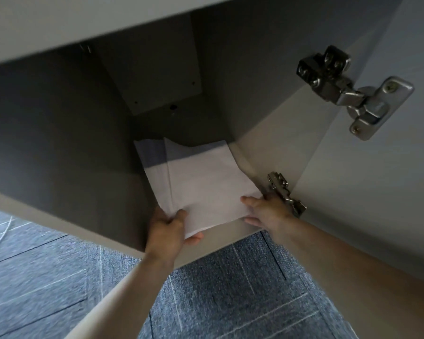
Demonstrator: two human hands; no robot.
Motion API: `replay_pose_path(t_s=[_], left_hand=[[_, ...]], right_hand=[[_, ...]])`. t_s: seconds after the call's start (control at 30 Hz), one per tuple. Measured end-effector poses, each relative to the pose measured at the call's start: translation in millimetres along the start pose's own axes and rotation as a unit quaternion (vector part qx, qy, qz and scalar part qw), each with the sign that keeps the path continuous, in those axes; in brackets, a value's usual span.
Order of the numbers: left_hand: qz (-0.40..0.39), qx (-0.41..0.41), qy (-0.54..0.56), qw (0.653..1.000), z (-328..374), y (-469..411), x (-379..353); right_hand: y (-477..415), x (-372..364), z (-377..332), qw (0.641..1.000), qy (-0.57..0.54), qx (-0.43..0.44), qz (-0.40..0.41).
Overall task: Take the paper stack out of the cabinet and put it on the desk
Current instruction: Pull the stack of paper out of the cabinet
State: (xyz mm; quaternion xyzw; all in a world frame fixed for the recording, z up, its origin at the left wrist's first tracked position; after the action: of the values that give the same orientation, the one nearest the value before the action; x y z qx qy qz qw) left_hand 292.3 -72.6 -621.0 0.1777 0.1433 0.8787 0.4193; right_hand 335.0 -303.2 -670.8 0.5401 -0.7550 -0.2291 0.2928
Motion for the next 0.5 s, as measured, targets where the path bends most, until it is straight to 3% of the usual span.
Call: replay_pose_path(t_s=[0.2, 0.33, 0.43, 0.5], left_hand=[[-0.018, -0.147, -0.049, 0.988, 15.6, 14.9, 8.3], [-0.017, -0.265, -0.167, 0.950, 34.9, 35.8, 18.1], [-0.028, -0.270, -0.192, 0.943, 48.6, 57.8, 31.1], [-0.064, -0.209, -0.160, 0.963, 56.6, 81.7, 43.9]], right_hand=[[-1.9, -8.2, 19.2, 0.998, 0.006, -0.040, -0.038], [14.0, -0.9, 24.9, 0.995, -0.044, -0.080, -0.051], [44.9, 12.2, 27.4, 0.992, -0.056, -0.104, -0.050], [73.2, 27.4, 28.2, 0.991, -0.033, -0.112, -0.057]])
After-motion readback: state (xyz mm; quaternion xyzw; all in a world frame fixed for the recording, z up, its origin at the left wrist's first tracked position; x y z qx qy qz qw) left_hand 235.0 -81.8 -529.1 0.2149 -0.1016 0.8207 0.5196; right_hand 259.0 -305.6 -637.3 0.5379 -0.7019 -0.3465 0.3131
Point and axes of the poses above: each hand's wrist, its own y-axis away from the middle knuckle, its own x-axis out of the back of the hand, z = x × y, the point moved 7 cm from there along -y, towards the middle knuckle, and after that the axes turned 13 degrees about z, right-handed, at the moved point
